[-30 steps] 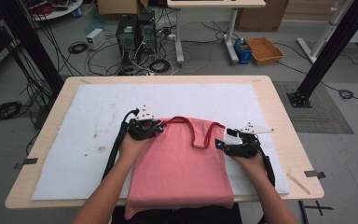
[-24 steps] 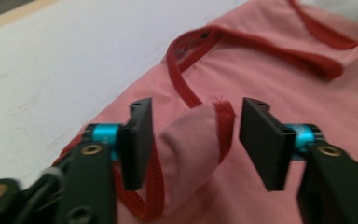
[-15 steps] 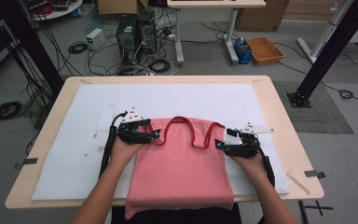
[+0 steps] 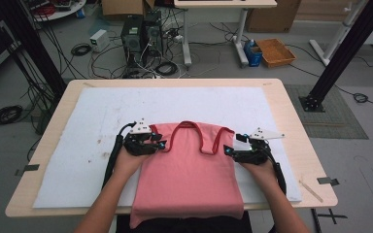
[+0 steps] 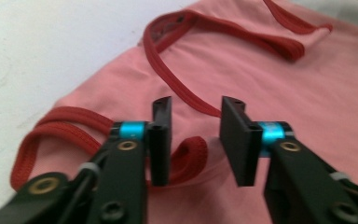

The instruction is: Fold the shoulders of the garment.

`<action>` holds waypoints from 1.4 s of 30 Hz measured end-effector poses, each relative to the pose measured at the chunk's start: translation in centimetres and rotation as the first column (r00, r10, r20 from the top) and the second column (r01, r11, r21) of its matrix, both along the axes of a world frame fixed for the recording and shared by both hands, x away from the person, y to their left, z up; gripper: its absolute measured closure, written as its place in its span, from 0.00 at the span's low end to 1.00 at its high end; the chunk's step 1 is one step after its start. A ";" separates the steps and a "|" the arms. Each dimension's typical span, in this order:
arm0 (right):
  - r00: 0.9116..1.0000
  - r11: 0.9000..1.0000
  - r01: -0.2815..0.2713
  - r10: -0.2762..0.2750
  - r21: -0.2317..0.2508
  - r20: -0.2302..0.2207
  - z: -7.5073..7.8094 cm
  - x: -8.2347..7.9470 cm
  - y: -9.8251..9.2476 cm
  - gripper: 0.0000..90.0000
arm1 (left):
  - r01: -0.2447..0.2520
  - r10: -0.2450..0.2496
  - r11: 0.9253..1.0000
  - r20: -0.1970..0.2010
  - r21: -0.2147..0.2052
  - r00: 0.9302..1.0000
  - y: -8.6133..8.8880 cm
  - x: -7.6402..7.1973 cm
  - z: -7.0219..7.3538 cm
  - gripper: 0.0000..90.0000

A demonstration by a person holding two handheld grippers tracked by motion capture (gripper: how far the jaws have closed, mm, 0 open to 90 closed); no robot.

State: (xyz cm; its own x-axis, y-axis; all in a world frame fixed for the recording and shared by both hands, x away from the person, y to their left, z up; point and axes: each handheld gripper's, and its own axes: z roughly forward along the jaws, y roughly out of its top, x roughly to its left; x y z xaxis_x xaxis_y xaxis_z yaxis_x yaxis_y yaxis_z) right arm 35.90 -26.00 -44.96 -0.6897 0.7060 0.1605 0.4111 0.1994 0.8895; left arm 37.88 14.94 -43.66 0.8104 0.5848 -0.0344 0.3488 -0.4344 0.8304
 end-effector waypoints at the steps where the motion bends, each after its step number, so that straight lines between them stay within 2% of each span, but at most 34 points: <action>1: 1.000 1.000 0.000 0.000 0.000 -0.001 0.0 0.0 0.0 0.24 | 0.007 -0.007 1.000 -0.002 0.005 1.000 0.0 -0.1 -0.1 0.82; 7: 1.000 1.000 -0.002 0.002 -0.002 0.001 0.0 0.0 0.0 0.24 | 0.015 -0.015 1.000 -0.029 -0.002 0.999 0.7 -0.4 -0.8 0.91; 10: 1.000 1.000 -0.001 0.001 0.002 -0.005 0.0 0.0 0.0 0.24 | 0.017 -0.017 1.000 -0.023 -0.017 1.000 0.9 -0.6 -0.6 0.93; 17: 1.000 1.000 -0.003 0.003 0.004 -0.004 0.0 0.0 0.0 0.24 | 0.029 -0.030 0.997 -0.012 -0.078 0.999 1.7 -1.6 0.1 0.94; 21: 1.000 1.000 -0.004 0.004 0.007 -0.003 0.0 0.1 -0.1 0.24 | 0.021 -0.022 0.998 -0.020 -0.067 1.000 2.3 -2.2 -0.1 0.93; 26: 1.000 1.000 -0.004 0.004 0.008 -0.007 0.0 0.1 -0.1 0.24 | 0.012 -0.012 1.000 -0.040 -0.006 0.999 2.4 -2.2 -0.6 0.93; 29: 1.000 1.000 -0.002 0.002 0.014 -0.014 0.0 0.2 -0.1 0.24 | 0.003 -0.002 1.000 -0.052 0.017 0.999 2.2 -2.1 -0.8 0.91; 32: 1.000 1.000 -0.001 0.001 0.016 -0.015 0.0 0.1 -0.1 0.24 | -0.001 0.001 1.000 -0.067 0.011 0.998 2.1 -1.9 -1.0 0.81; 34: 1.000 1.000 -0.007 0.007 0.006 -0.004 0.1 0.1 0.0 0.26 | -0.018 0.018 1.000 -0.066 -0.011 0.998 2.1 -1.8 -1.0 0.67; 35: 1.000 1.000 -0.015 0.015 -0.003 0.005 0.1 0.0 0.1 0.27 | -0.027 0.025 0.999 -0.056 -0.036 0.998 2.2 -1.7 -0.8 0.61; 36: 0.999 0.999 -0.034 0.034 -0.023 0.012 0.1 -0.2 0.4 0.28 | -0.036 0.033 0.997 -0.049 -0.062 0.998 2.4 -1.7 -0.6 0.55; 38: 0.997 0.995 -0.082 0.082 -0.050 -0.002 0.3 -0.3 1.0 0.29 | -0.053 0.052 0.992 -0.016 -0.111 0.999 2.7 -1.7 -0.1 0.49; 42: 0.985 0.979 -0.171 0.173 -0.110 0.013 0.7 -0.6 2.7 0.42 | -0.070 0.074 0.986 0.021 -0.151 0.997 3.1 -1.7 0.4 0.39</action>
